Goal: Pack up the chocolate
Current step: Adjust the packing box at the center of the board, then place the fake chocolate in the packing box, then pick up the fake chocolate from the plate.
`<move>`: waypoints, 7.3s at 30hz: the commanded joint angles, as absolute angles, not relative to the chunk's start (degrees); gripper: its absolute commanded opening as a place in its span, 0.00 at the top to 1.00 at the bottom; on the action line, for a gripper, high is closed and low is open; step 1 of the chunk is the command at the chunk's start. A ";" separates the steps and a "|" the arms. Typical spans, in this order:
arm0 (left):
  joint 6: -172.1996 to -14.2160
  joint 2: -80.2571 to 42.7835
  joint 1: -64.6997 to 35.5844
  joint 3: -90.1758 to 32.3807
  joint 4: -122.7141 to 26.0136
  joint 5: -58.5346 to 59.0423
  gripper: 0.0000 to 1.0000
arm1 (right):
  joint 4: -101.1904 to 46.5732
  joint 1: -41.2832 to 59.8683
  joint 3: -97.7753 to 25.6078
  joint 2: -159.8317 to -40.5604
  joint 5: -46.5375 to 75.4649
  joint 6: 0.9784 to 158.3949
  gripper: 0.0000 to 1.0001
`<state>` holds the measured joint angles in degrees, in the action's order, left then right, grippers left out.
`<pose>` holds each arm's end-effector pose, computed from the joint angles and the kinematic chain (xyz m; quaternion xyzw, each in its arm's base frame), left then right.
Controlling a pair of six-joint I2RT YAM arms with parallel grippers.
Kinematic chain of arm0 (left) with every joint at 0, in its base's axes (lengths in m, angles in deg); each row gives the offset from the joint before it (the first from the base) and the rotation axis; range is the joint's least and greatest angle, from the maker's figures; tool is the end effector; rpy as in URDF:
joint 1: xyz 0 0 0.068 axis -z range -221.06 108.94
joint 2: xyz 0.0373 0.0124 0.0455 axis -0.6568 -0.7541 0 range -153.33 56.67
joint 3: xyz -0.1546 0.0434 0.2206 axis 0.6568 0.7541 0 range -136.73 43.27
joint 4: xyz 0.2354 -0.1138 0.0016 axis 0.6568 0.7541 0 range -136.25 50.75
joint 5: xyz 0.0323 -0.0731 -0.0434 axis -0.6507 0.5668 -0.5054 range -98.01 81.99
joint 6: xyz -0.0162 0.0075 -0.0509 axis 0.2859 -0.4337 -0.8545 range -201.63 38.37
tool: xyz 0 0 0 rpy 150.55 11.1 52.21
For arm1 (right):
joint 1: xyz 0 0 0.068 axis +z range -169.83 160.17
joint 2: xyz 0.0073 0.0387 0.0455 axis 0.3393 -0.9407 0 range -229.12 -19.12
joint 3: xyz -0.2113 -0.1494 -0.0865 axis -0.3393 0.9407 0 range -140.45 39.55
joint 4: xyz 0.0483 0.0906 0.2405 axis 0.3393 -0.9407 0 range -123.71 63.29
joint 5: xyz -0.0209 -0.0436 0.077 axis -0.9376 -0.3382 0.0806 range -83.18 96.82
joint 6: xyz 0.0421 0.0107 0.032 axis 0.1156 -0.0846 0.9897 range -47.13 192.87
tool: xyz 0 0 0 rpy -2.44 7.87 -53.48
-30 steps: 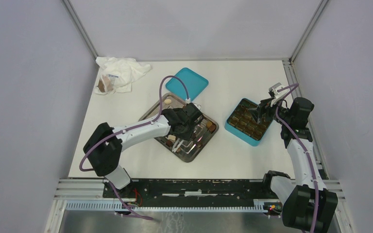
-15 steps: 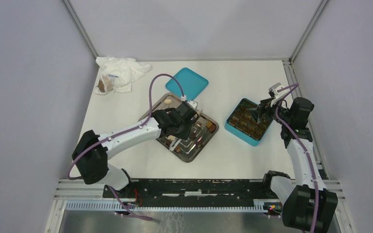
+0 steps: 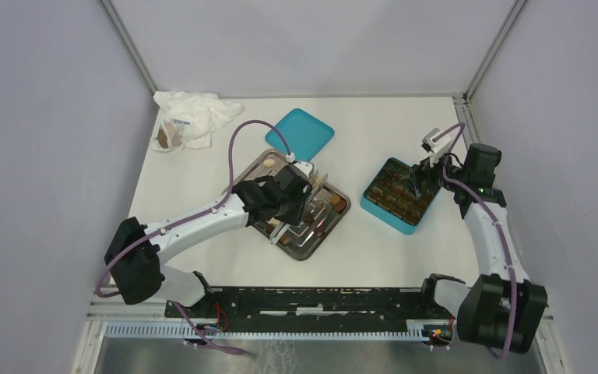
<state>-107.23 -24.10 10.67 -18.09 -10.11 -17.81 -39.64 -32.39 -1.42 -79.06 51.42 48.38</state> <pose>0.1846 -0.2243 0.2593 0.1904 0.9327 -0.1206 0.2815 0.2234 -0.0241 0.2666 -0.2673 0.7853 0.1718 0.5313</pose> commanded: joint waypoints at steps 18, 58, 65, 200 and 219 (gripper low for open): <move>-106.19 -15.85 10.57 -11.60 -17.99 -14.90 0.98 | -72.27 -30.13 -40.35 -118.71 34.78 17.99 0.34; -105.57 -13.66 11.13 -10.80 -20.08 -15.52 0.98 | -53.74 -23.93 -23.62 -100.03 32.10 17.88 1.00; -105.09 -12.38 12.07 -10.60 -21.58 -16.17 0.98 | -44.68 -21.78 -12.18 -86.64 28.69 19.25 1.00; -91.84 -33.45 0.92 -27.29 -5.83 -10.97 0.53 | -42.05 -31.59 -1.41 -81.53 62.09 46.42 0.26; -91.12 -37.94 0.54 -31.00 -1.76 -15.86 0.53 | -42.69 -31.54 -1.56 -82.22 62.63 46.07 0.26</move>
